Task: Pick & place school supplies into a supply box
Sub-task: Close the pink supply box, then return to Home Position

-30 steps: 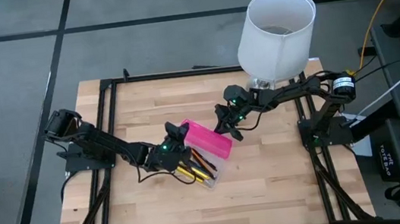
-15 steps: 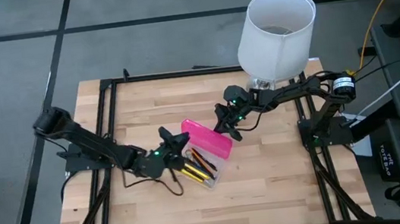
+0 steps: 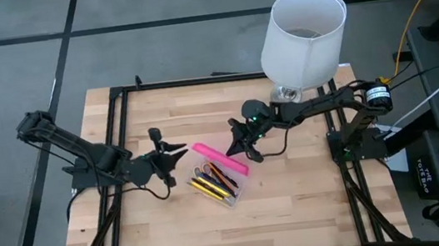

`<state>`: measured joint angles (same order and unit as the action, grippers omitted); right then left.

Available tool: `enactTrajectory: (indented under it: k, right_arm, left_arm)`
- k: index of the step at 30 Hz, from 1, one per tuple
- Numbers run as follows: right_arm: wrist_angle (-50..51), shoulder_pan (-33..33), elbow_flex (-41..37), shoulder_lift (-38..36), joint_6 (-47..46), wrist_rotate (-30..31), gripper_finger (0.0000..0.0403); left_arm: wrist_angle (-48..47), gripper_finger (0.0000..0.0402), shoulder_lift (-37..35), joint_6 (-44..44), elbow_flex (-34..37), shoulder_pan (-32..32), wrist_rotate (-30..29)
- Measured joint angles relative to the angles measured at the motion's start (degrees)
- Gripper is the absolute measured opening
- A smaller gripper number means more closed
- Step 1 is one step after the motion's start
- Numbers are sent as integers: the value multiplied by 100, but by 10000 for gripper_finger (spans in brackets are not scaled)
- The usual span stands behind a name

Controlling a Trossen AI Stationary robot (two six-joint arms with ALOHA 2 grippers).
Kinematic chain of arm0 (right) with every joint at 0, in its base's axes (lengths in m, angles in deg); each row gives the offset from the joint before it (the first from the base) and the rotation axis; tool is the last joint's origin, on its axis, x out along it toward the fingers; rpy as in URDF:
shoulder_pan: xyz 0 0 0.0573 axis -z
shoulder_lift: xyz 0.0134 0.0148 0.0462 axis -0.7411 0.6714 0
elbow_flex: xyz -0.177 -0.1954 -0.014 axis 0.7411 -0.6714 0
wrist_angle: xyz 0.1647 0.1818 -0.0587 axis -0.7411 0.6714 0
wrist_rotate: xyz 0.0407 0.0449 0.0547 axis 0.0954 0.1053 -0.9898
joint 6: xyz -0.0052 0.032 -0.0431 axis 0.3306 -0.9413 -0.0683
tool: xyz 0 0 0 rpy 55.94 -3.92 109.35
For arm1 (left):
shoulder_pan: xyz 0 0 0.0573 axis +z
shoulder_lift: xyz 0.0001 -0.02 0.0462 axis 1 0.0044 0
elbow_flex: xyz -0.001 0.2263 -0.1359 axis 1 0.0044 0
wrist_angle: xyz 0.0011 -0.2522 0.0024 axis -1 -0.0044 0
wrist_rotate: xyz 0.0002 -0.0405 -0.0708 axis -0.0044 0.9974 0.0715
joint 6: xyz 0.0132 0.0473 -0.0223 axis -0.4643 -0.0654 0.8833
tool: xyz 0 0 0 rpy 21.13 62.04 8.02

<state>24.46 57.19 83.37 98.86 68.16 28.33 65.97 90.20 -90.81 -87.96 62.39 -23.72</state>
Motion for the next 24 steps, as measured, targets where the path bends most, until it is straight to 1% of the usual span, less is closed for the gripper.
enactTrajectory:
  k: [3,6,9,13,17,20,22,24]
  right_arm:
    - [3,-120,15,0,-26,103,3]
    - [-24,-317,25,19,-133,507,3]
    - [9,-550,19,114,-9,713,3]
    - [-39,-841,22,149,-27,1108,3]
    - [22,-1036,15,177,-25,1193,3]
    - [48,-1080,13,40,-20,1195,3]
    - [78,-1076,17,-113,-13,1258,3]
    - [157,-1069,15,-285,-4,1473,3]
  left_arm:
    - [-347,70,-77,391,0,11,5]
    - [-546,72,-84,647,0,11,73]
    - [-580,74,-84,706,0,11,339]
    - [-589,74,-84,803,0,11,500]
    - [-591,74,-84,815,0,11,516]
    - [-593,75,-84,814,0,11,546]
    - [-595,76,-88,845,0,13,782]
    - [-655,77,-129,913,0,12,1067]
